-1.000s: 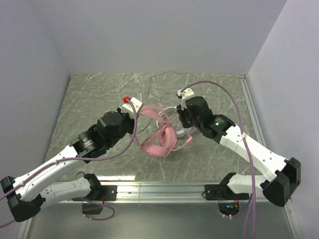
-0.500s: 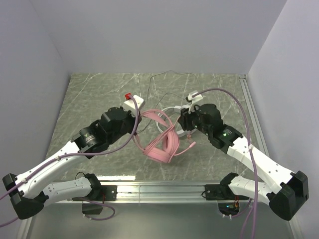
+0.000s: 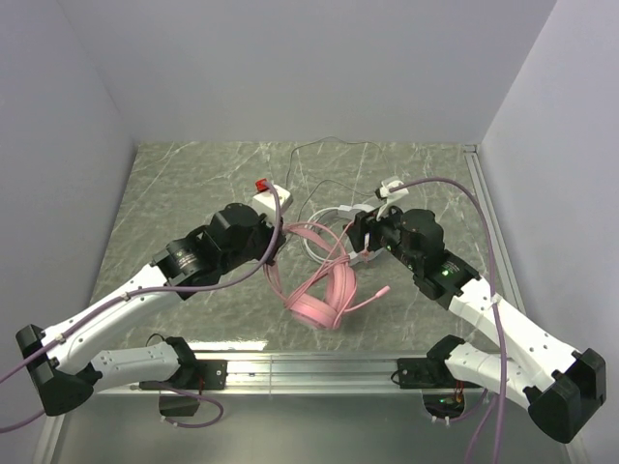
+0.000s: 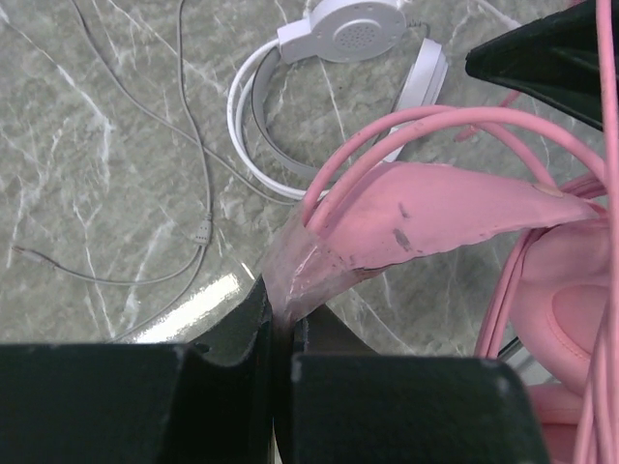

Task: Wrap the headphones
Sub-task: Wrap the headphone cable with the right arm

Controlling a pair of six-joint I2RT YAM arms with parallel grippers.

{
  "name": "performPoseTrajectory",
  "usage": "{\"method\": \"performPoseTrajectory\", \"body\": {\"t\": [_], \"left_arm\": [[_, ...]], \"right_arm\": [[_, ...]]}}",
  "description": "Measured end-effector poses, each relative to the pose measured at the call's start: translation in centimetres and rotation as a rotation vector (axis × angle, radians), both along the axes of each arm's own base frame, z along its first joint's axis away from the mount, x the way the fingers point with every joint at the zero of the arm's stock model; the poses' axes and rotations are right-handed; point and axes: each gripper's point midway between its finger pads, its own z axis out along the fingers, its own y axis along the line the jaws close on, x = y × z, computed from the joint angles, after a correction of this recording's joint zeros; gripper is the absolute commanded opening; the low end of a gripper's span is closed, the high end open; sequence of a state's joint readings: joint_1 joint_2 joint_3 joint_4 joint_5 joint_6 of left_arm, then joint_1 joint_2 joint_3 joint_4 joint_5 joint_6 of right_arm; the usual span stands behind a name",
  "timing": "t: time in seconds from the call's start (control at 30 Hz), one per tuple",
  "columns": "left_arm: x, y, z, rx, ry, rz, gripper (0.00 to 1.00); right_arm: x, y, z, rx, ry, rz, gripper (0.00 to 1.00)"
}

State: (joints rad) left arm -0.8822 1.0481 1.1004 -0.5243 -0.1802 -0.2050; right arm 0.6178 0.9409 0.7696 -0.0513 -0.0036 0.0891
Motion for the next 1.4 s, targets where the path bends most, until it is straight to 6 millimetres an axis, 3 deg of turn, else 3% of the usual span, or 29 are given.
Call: {"method": "performPoseTrajectory", "body": {"t": [0.03,0.1,0.37,0.43,0.5,0.63,0.83,0.93,1.13,1.4], "left_arm": [[0.0,0.0,-0.2,0.002,0.006,0.002,0.00],[-0.1,0.0,-0.5,0.005,0.024,0.006,0.00],[0.0,0.3,0.5,-0.017,0.055,0.033,0.00],[0.1,0.5,0.6,-0.022,0.059,0.045,0.00],[0.5,0.9,0.6,-0.031,0.068,0.077,0.00],[1.0,2.3,0.5,-0.028,0.092,0.123,0.00],[1.7,4.0,1.1,-0.060,0.111,0.166,0.00],[1.6,3.8,1.8,-0.082,0.111,0.151,0.00],[1.3,3.6,3.6,-0.112,0.119,0.145,0.00],[1.3,3.5,5.6,-0.133,0.110,0.149,0.00]], "right_arm": [[0.1,-0.1,0.0,0.001,0.001,-0.008,0.83],[0.3,-0.4,0.0,0.004,-0.004,-0.029,0.93],[0.9,-1.0,-0.1,0.013,-0.007,-0.067,0.90],[1.0,-1.1,-0.2,0.013,-0.012,-0.069,0.69],[0.9,-1.1,-0.4,0.016,-0.005,-0.065,0.64],[1.3,-1.7,-0.4,0.017,-0.005,-0.097,0.70],[1.7,-1.9,-0.9,0.012,0.012,-0.113,0.68],[1.6,-1.6,-0.9,0.025,0.014,-0.097,0.75],[1.4,-0.9,-1.8,0.061,0.028,-0.056,0.74],[1.3,-0.5,-4.3,0.159,0.098,0.006,0.74]]}}
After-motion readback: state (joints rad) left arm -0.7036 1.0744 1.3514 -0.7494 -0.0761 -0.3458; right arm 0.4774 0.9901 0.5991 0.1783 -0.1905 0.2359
